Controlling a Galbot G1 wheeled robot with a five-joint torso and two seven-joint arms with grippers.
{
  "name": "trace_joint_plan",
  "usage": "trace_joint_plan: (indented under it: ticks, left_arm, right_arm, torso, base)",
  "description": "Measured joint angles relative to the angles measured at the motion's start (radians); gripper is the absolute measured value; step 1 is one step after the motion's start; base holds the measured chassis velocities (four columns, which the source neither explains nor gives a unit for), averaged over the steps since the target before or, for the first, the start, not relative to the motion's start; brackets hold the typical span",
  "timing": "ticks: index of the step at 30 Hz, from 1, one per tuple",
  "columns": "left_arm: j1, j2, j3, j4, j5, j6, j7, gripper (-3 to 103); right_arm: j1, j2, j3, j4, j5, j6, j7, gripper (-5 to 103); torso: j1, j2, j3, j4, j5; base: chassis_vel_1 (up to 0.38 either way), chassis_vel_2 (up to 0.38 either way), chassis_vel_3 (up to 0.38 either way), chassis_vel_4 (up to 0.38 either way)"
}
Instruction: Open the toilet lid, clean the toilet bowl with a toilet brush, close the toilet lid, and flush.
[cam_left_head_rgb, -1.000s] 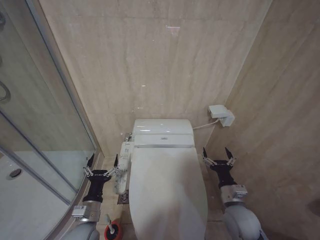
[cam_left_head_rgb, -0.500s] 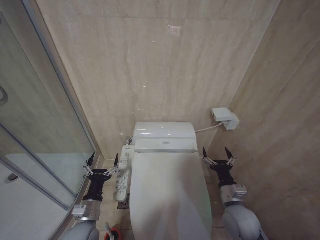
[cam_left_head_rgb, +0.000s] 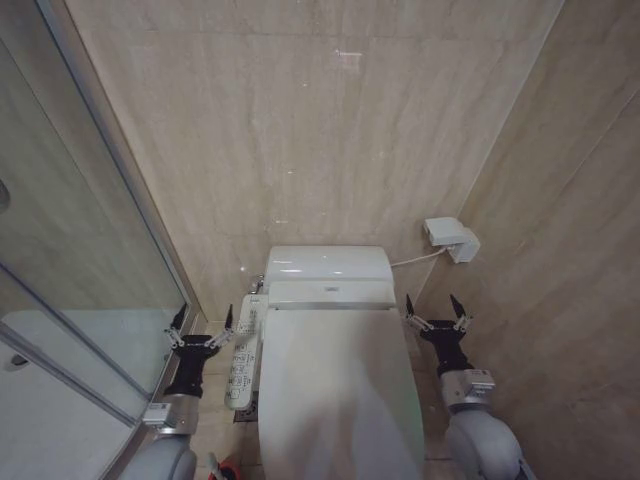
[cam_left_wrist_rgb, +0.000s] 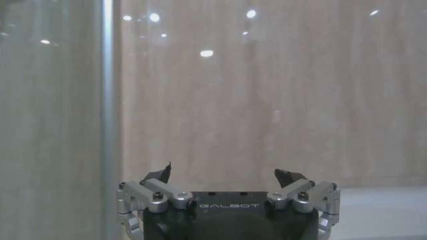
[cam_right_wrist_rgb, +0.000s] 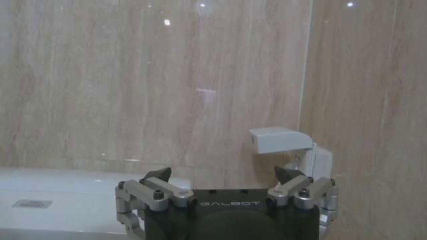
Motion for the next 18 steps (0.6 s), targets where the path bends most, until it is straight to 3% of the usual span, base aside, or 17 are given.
trace_joint_plan:
  ticks: [6,11,16,18]
  left_arm:
    - [-0.059,0.086,-0.091,0.136,-0.059,-0.01,-0.013,100]
    - [-0.122,0.163,-0.081,0.23,-0.146,0.006,-0.005,100]
    - [-0.227,0.251,-0.03,0.357,-0.19,-0.017,0.06,100]
    - [-0.299,0.294,0.0,0.434,-0.192,-0.054,0.1,100]
  right_arm:
    - [0.0,0.0,0.0,0.0,0.0,0.0,0.0,100]
    - [0.0,0.0,0.0,0.0,0.0,0.0,0.0,100]
    - [0.0,0.0,0.0,0.0,0.0,0.0,0.0,100]
    - [0.0,0.0,0.0,0.0,0.0,0.0,0.0,100]
  torso:
    - [0.0,0.0,0.0,0.0003,0.0]
    - [0.0,0.0,0.0,0.0003,-0.0001]
    - [0.0,0.0,0.0,-0.0004,-0.0003]
    - [0.0,0.0,0.0,0.0003,-0.0003]
  base:
    - [0.0,0.0,0.0,0.0]
    - [0.0,0.0,0.0,0.0]
    - [0.0,0.0,0.0,0.0]
    - [0.0,0.0,0.0,0.0]
